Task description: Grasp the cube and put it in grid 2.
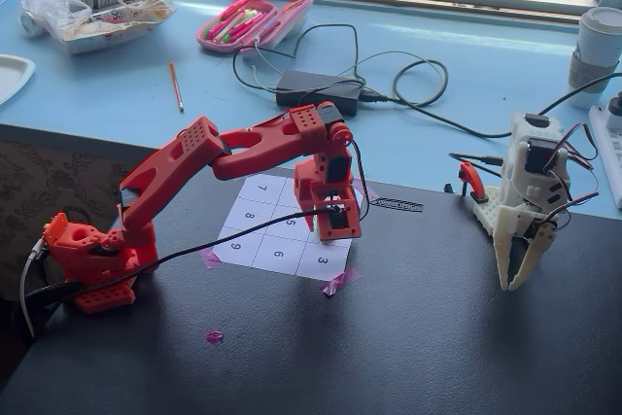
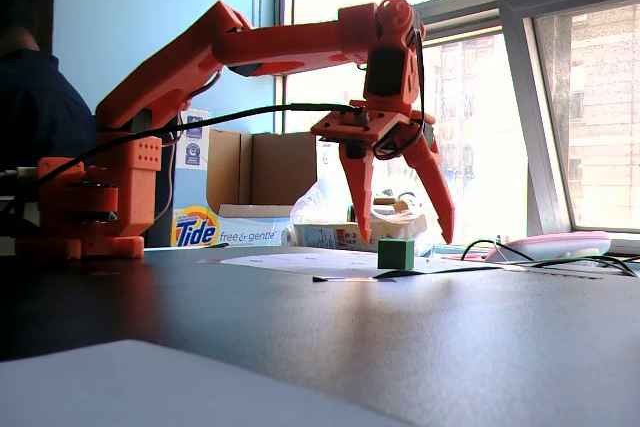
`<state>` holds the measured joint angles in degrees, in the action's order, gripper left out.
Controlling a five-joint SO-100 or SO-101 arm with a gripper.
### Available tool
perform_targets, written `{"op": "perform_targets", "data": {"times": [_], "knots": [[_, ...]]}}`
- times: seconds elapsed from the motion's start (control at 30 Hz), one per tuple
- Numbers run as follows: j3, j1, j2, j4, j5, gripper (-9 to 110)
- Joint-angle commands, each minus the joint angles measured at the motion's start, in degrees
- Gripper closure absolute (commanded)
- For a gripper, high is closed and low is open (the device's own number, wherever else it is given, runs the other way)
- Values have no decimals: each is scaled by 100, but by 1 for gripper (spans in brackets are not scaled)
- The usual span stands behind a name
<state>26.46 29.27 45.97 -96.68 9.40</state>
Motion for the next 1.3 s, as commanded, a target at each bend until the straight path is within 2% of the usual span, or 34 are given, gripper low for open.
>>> {"op": "perform_targets", "data": {"times": [0.0,0.13,0.37,0.7,0.83,1.03,1.27], "knots": [[-70,53,765,-325,-53,57],[272,0,1600,-413,-97,57],[1274,-483,4034,-413,-422,57],[3973,-2566,7523,-88,-1450,57],[5695,-3094,8930,703,-1644,57],[9088,-3155,11276,2355,-1608,58],[11698,-3305,12208,3771,-1661,59]]}}
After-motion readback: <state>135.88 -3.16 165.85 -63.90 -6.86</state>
